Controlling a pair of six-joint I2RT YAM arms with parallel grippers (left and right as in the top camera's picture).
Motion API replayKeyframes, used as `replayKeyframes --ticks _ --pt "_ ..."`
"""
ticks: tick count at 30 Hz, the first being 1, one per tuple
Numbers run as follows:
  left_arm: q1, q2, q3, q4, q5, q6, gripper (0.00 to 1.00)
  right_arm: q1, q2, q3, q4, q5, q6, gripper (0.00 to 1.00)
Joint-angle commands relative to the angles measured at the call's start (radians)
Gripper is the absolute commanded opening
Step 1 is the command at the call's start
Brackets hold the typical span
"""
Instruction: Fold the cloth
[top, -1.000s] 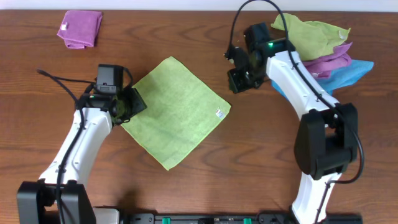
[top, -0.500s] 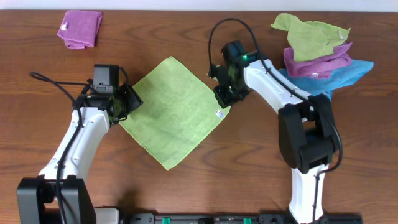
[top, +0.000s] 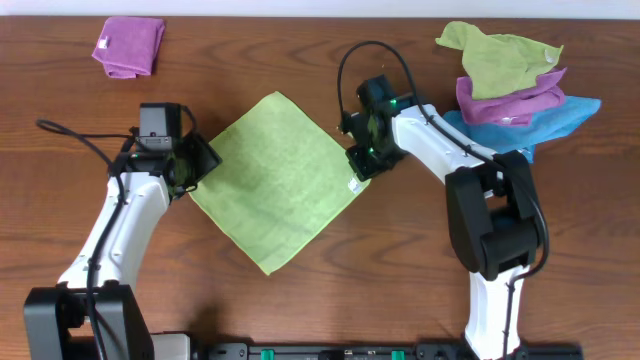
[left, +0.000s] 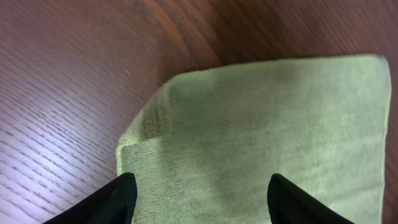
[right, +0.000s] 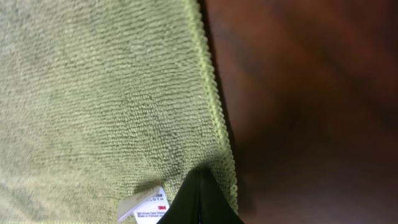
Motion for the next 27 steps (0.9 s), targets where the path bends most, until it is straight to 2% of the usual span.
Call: replayKeyframes --ticks 1,6,12,24,27 --pt "0.025 0.007 -0.012 0.004 -0.006 -0.003 0.69 0.052 0.038 -0.054 -0.048 -0.067 0.034 0.01" --pt "0.061 0.007 -0.012 0.016 -0.007 -0.003 0.69 0.153 0.038 -0.054 -0.115 -0.14 0.053 0.01" --pt "0.098 0.007 -0.012 0.018 -0.004 -0.003 0.69 0.279 0.035 -0.039 -0.152 -0.076 0.07 0.01" --pt "0.098 0.007 -0.012 0.024 -0.005 -0.004 0.69 0.171 0.01 0.207 -0.297 0.218 0.085 0.01" --pt "0.097 0.007 -0.012 0.026 -0.005 -0.005 0.69 0.171 0.01 0.25 -0.267 0.22 0.077 0.01"
